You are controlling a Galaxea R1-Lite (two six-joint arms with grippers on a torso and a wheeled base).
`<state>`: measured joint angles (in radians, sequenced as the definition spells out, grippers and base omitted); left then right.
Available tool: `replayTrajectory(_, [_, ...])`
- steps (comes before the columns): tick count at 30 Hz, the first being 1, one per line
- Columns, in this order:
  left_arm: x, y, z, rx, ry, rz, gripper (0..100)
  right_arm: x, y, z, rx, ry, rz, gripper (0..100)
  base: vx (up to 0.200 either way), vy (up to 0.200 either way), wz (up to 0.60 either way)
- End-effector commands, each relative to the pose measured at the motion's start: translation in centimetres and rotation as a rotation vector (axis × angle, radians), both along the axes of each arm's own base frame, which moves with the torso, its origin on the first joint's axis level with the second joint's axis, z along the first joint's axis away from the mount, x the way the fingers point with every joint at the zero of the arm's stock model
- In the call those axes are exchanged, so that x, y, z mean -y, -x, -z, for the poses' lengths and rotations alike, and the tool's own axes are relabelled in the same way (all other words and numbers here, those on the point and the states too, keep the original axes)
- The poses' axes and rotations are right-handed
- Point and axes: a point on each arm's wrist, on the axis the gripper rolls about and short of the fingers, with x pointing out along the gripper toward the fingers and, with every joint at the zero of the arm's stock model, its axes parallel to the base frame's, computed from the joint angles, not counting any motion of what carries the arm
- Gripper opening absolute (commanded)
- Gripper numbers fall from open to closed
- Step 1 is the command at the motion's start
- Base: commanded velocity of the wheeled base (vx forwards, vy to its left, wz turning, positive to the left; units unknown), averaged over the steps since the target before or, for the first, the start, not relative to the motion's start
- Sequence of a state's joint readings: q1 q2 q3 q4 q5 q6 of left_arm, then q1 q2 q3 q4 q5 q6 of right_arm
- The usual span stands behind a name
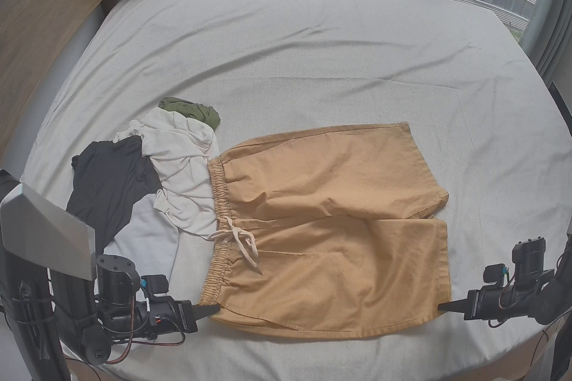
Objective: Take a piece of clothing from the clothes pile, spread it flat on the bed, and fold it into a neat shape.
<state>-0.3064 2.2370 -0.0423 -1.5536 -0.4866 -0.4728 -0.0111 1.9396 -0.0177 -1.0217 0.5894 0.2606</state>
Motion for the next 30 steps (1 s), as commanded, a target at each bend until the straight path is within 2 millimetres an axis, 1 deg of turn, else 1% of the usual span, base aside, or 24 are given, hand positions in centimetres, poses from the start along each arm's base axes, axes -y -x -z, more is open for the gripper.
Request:
replayTrajectory(1, [-0.1, 0.3, 0.7, -0.029, -0.022, 0.010, 0, 0.0, 0.6, -0.1, -0.016, 0.005, 0.005, 0, 0.000, 0.000, 0.00])
replayTrajectory(10, [-0.2, 0.7, 0.6, -0.034, -0.013, 0.033, 0, 0.0, 1.4, 0.3, -0.103, 0.005, 0.004, 0, 0.000, 0.000, 0.00])
replayTrajectory(13, [-0.2, 0.7, 0.6, -0.035, -0.015, 0.032, 0, 0.0, 1.4, 0.3, -0.108, 0.005, 0.006, 0, 0.000, 0.000, 0.00])
replayTrajectory(18, [-0.2, 0.3, 0.7, -0.030, -0.012, 0.022, 0, 0.2, 1.5, 0.2, -0.108, 0.005, 0.015, 0, 0.000, 0.000, 0.00])
replayTrajectory(22, [-0.3, -0.1, 0.4, -0.013, 0.002, 0.007, 0, 0.2, 1.6, 0.3, -0.115, 0.005, 0.017, 0, 0.000, 0.000, 0.00])
replayTrajectory(30, [-0.4, 0.9, 0.3, -0.046, -0.003, 0.019, 0, 0.2, 1.9, 0.3, -0.137, 0.008, 0.013, 0, 0.000, 0.000, 0.00])
